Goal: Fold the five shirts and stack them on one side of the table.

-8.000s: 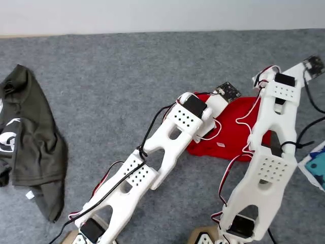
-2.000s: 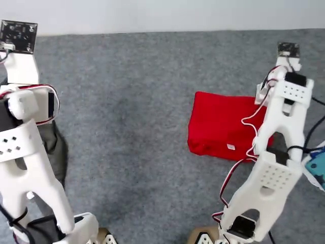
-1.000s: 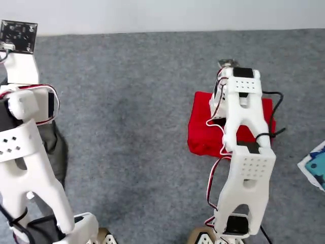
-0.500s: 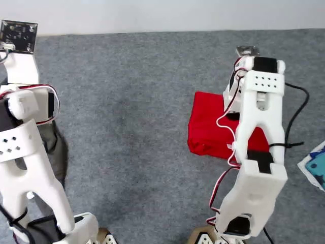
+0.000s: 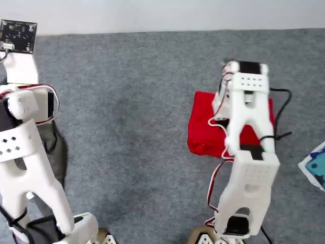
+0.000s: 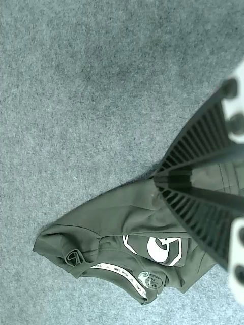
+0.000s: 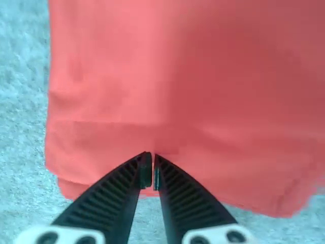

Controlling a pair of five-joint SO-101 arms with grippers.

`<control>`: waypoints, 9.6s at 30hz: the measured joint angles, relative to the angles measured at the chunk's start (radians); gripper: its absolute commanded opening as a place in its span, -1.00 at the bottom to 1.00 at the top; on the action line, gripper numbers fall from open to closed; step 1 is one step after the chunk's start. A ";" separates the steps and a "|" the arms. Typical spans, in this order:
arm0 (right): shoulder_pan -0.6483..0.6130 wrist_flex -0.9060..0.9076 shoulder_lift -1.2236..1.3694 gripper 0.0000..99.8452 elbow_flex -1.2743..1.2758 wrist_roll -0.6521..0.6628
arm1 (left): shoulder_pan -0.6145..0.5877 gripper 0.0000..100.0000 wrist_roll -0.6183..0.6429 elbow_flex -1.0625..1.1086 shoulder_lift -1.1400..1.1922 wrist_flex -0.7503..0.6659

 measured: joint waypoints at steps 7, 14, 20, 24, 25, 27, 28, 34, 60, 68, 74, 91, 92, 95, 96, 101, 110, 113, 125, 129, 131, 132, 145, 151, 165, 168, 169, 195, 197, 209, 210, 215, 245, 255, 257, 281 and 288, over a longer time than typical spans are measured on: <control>-0.110 -0.002 0.020 -0.98 0.000 -0.028 | 0.000 -1.00 0.000 0.000 0.000 0.000; -0.180 0.011 0.020 -0.98 0.000 -0.055 | 0.000 -1.00 0.000 0.000 0.000 0.000; -0.133 0.026 -0.068 -0.98 0.021 -0.055 | 0.000 -1.00 0.000 0.000 0.000 0.000; -0.084 0.026 -0.203 -0.98 0.109 -0.055 | 0.000 -1.00 0.000 0.000 0.000 0.000; -0.081 0.026 -0.238 -0.98 0.144 -0.055 | 0.000 -1.00 0.000 0.000 0.000 0.000; -0.077 0.023 -0.304 -0.98 0.232 -0.055 | 0.000 -1.00 0.000 0.000 0.000 0.000; -0.077 0.014 -0.331 -0.98 0.281 -0.055 | 0.000 -1.00 0.000 0.000 0.000 0.000; -0.057 -0.244 -0.400 -0.98 0.583 -0.055 | 0.000 -1.00 0.000 0.000 0.000 0.000; -0.170 -0.391 -0.434 -0.98 0.680 -0.018 | 0.000 -1.00 0.000 0.000 0.000 0.000; -0.112 -0.508 -0.523 -0.98 0.655 0.041 | 0.000 -1.00 0.000 0.000 0.000 0.000; -0.110 -0.792 -0.393 -0.98 0.655 0.041 | 0.000 -1.00 0.000 0.000 0.000 0.000; -0.169 -0.761 0.015 -0.98 0.226 0.041 | 0.000 -1.00 0.000 0.000 0.000 0.000; -0.170 -0.729 0.015 -0.98 0.201 0.041 | 0.000 -1.00 0.000 0.000 0.000 0.000; -0.175 -0.624 0.011 -0.98 0.132 0.041 | 0.000 -1.00 0.000 0.000 0.000 0.000; -0.172 -0.594 0.006 -0.98 0.118 0.041 | 0.000 -1.00 0.000 0.000 0.000 0.000; -0.115 -0.485 -0.069 -0.98 0.109 0.041 | 0.000 -1.00 0.000 0.000 0.000 0.000; 0.097 -0.322 -0.087 -0.98 0.109 0.137 | 0.000 -1.00 0.000 0.000 0.000 0.000; 0.160 -0.313 -0.087 -0.98 0.109 0.167 | 0.000 -1.00 0.000 0.000 0.000 0.000; 0.287 -0.315 -0.066 -0.98 0.074 0.235 | 0.058 -1.00 0.000 0.011 -0.046 0.000; 0.287 -0.256 -0.141 -0.98 0.074 0.235 | 0.094 -1.00 0.000 0.083 -0.104 0.000; 0.287 -0.184 -0.175 -0.98 0.074 0.235 | 0.095 -1.00 0.000 0.130 -0.140 0.000; 0.287 -0.137 -0.195 -0.98 0.074 0.235 | 0.095 -1.00 0.000 0.155 -0.161 0.000; 0.270 0.026 -0.497 -0.91 0.270 0.126 | 0.095 -0.99 0.000 0.367 -0.365 0.002; 0.206 -0.026 -0.683 -0.84 0.551 0.055 | 0.095 -0.99 0.000 0.381 -0.387 0.002; -0.187 -0.377 -0.819 -0.98 0.967 0.049 | 0.095 -0.99 -0.017 0.462 -0.491 0.002; -0.209 -0.410 -0.807 -0.98 0.993 0.049 | 0.095 -0.99 -0.052 0.497 -0.523 0.002; -0.212 -0.427 -0.795 -0.98 1.003 0.049 | 0.095 -0.99 -0.057 0.509 -0.531 0.002; -0.160 -0.310 -0.664 -0.98 0.729 0.094 | 0.095 -0.99 -0.063 0.539 -0.543 0.002; -0.160 -0.347 -0.667 -0.98 0.729 0.094 | 0.095 -0.99 -0.063 0.539 -0.543 0.002; -0.245 -0.448 -0.353 -0.98 0.729 0.095 | 0.028 -0.99 -0.063 0.539 -0.559 0.002; -0.255 -0.450 -0.351 -0.98 0.729 0.095 | 0.011 -0.99 -0.063 0.542 -0.572 0.002; -0.282 -0.434 -0.353 -0.98 0.753 0.098 | -0.023 -0.99 -0.078 0.546 -0.646 0.002; 0.184 -0.626 -0.370 -0.98 0.704 0.365 | -0.026 -0.99 -0.107 0.582 -0.666 0.002; 0.193 -0.598 -0.348 -0.98 0.606 0.382 | -0.026 -0.99 -0.107 0.582 -0.666 0.002; 0.204 -0.578 -0.377 -0.98 0.575 0.382 | -0.026 -0.99 -0.107 0.582 -0.666 0.002; 0.233 -0.899 -0.176 -0.98 0.399 0.385 | -0.026 -0.99 -0.107 0.582 -0.666 0.002; 0.238 -0.838 -0.178 -0.98 0.399 0.385 | -0.026 -0.99 -0.107 0.582 -0.666 0.002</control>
